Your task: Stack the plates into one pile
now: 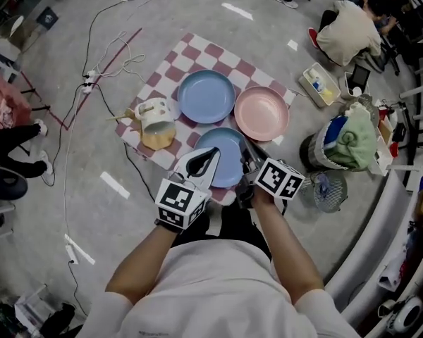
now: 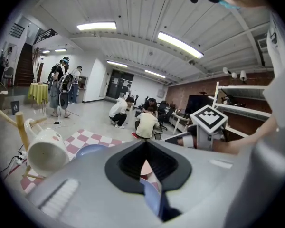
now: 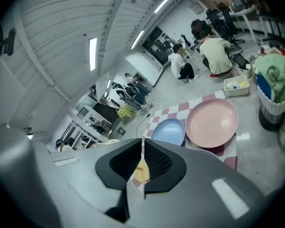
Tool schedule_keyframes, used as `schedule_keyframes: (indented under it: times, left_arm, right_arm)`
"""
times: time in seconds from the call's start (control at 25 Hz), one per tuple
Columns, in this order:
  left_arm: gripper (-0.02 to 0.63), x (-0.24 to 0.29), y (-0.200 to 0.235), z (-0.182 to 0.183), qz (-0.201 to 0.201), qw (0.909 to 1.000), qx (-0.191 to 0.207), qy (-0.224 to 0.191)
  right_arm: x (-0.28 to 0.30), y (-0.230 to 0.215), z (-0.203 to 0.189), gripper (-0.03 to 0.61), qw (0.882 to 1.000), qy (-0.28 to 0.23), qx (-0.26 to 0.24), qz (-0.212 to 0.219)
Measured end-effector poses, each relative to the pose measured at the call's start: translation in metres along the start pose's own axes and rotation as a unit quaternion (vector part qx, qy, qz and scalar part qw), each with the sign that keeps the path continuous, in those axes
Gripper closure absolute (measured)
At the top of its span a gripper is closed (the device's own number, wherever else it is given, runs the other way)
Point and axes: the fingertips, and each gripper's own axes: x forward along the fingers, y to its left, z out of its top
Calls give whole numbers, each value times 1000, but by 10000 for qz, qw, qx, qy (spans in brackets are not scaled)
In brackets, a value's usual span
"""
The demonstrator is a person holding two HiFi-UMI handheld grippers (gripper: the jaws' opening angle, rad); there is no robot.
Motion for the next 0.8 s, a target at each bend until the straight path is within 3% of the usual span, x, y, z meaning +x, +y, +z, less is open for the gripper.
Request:
schedule_keyframes:
  times: [0.32, 0.8]
  left_arm:
    - [607, 59, 37, -25, 438, 9982, -195, 364]
    - [607, 100, 81, -55, 991, 9910, -675, 599]
  right_arm:
    - [85, -68, -14, 566, 9944, 816, 676, -53]
    - [176, -142, -47, 560, 9749, 1540, 1485, -621]
